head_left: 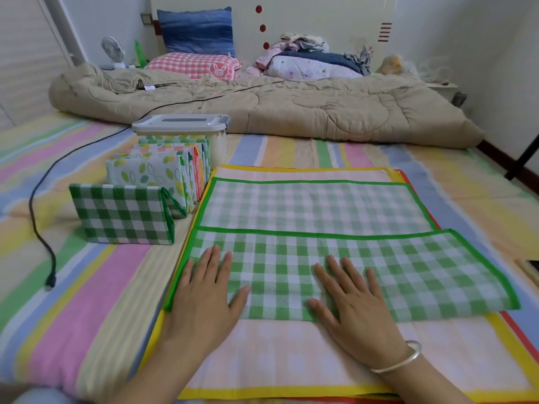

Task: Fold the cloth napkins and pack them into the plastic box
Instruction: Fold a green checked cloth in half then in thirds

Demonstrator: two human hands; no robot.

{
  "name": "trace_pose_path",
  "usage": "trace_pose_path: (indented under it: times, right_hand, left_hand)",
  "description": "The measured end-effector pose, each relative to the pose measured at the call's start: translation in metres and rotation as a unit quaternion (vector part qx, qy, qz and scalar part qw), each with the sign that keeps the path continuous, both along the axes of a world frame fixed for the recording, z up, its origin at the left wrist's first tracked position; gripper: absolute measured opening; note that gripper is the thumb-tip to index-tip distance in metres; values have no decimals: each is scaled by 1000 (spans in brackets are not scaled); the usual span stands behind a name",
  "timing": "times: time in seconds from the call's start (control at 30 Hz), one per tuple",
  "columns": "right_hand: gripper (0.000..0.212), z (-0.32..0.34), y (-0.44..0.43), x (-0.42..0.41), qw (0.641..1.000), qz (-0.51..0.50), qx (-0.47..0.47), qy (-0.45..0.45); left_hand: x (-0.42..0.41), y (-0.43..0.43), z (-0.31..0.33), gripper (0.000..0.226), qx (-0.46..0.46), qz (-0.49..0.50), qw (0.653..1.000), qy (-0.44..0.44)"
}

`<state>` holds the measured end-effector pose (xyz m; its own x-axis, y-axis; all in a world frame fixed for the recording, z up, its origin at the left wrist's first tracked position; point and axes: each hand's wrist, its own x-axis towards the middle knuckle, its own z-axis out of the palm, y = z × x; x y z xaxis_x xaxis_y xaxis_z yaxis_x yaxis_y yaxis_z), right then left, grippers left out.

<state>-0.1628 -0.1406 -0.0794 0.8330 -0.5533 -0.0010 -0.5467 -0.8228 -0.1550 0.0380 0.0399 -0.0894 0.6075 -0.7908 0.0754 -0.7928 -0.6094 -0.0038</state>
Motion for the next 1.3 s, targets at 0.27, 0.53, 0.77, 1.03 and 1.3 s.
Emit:
trace_pose_path:
  times: [0.27, 0.53, 0.77, 1.03, 1.3]
  right_hand:
    - [92, 0, -10, -3, 999, 22, 28, 26]
    - [81, 3, -95, -80, 992, -100, 18, 78]
    - [81, 2, -104, -88, 988, -130, 34, 79]
    - [70, 14, -95, -87, 981, -159, 34, 103]
    - [46, 56, -113, -35, 982, -162, -54, 79]
  left_hand:
    - [4, 3, -9, 105, -11, -1, 999, 39]
    - [1, 3, -11, 103, -4, 2, 999, 46]
    - [32, 26, -2, 84, 47, -106, 992, 51]
    - [30, 20, 40, 69, 156, -74, 982, 74]
    - [-51, -96, 62, 44, -29, -143, 987, 71]
